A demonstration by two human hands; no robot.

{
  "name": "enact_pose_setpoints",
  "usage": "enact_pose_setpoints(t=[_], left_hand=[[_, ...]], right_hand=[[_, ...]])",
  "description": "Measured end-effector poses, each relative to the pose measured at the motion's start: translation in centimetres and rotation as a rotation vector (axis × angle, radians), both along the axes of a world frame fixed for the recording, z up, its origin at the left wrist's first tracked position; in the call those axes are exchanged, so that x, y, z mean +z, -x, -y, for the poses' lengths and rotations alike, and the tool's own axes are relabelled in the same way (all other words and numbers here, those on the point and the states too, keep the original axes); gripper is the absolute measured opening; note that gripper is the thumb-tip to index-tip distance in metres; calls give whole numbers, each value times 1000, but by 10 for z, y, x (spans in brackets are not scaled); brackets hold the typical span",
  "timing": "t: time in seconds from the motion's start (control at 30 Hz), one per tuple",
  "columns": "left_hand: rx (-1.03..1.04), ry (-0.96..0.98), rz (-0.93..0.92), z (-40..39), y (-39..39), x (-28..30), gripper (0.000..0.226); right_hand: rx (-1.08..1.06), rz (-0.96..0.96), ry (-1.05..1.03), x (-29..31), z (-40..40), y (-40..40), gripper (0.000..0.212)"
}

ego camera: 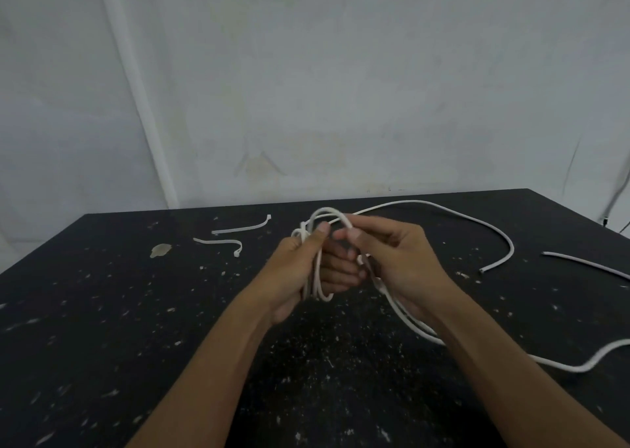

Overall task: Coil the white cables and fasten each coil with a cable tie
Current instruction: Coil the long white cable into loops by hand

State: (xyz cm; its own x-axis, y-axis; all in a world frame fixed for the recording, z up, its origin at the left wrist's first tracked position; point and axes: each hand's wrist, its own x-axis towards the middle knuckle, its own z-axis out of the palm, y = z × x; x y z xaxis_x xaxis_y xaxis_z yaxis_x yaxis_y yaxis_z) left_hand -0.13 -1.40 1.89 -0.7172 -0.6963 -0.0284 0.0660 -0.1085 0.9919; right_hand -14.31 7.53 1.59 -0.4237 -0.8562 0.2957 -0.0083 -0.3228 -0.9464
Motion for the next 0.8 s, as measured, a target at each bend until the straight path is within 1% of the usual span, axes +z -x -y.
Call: enact_pose_setpoints(t=[0.03,0.1,0.17,0.23,0.3,0.4,0.5,0.6,0.7,0.77,0.8], left_hand=[[51,-21,-20,0,0,1,52],[144,-84,-69,2,-2,3,49],[168,-127,-85,7,-6,7,49],[157,-163,-86,9,-8,9,48],[129,-175,-94,9,-10,12,45],[104,-116,-48,10,-15,16,47],[174,-66,-16,13,-19,17,49],[290,-69,-108,21,-22,17,49],[342,22,-124,27,-25,16,49],[328,30,-192,27,-26,15,50],[317,5,-253,27,-27,15,50]], right_hand=[[7,-110,30,-1,-2,-2,20],[0,-305,20,-7,-3,-2,16],[22,-370,-14,-14,-2,-6,15],[-50,-357,4,-20,1,-12,14],[-196,-302,48,-23,4,-16,11],[-348,-214,89,-21,5,-18,11],[-468,-91,135,-20,5,-15,10],[-574,-6,202,-19,5,-8,9],[-530,-46,208,-20,4,-7,9],[-504,-143,57,-22,6,-5,9],[-512,-242,-64,-24,7,-2,9]])
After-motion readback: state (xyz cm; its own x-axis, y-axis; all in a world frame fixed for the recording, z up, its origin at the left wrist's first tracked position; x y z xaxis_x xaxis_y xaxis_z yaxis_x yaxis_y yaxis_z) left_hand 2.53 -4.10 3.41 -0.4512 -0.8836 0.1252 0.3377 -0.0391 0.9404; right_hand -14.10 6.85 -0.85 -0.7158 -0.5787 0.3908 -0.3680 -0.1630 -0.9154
